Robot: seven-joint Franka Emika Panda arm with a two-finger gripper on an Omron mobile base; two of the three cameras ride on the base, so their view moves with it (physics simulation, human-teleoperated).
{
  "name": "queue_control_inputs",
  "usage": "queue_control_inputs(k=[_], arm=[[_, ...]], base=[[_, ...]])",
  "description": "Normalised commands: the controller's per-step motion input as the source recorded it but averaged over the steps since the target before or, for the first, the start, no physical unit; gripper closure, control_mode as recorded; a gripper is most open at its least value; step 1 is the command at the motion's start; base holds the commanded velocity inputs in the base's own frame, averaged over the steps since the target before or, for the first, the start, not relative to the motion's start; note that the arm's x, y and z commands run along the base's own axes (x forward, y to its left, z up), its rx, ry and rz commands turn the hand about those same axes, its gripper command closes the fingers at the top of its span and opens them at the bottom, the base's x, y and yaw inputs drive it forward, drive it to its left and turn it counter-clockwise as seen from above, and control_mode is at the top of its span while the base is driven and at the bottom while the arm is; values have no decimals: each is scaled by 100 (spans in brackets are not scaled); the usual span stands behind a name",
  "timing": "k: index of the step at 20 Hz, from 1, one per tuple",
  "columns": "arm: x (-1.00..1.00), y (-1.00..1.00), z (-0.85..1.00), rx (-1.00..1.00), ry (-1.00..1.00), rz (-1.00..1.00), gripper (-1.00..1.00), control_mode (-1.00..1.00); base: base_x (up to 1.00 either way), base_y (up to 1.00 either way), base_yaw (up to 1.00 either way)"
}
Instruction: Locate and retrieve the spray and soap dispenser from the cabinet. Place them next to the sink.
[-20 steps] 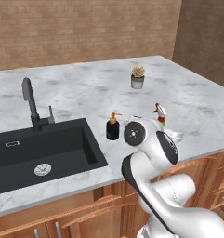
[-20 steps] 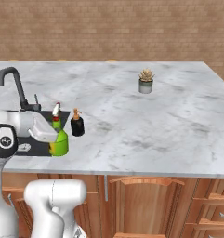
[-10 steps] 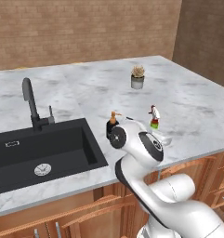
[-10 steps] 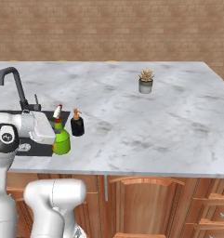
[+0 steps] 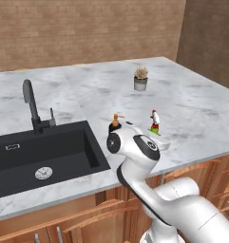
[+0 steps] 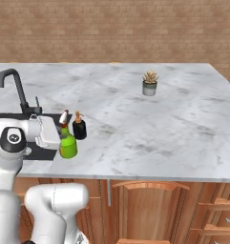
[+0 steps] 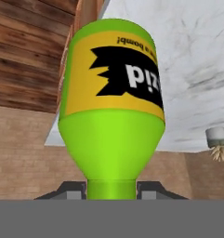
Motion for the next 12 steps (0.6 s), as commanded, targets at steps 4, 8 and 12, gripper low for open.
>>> queue_control_inputs(k=[4, 8, 12], arm=[[39, 0, -19, -2, 0, -6, 100, -100], [40, 2, -29, -1, 0, -8, 100, -100], [34, 7, -30, 0, 0, -10, 100, -100]], base=[[0, 0, 0], [0, 0, 0], [0, 0, 0]])
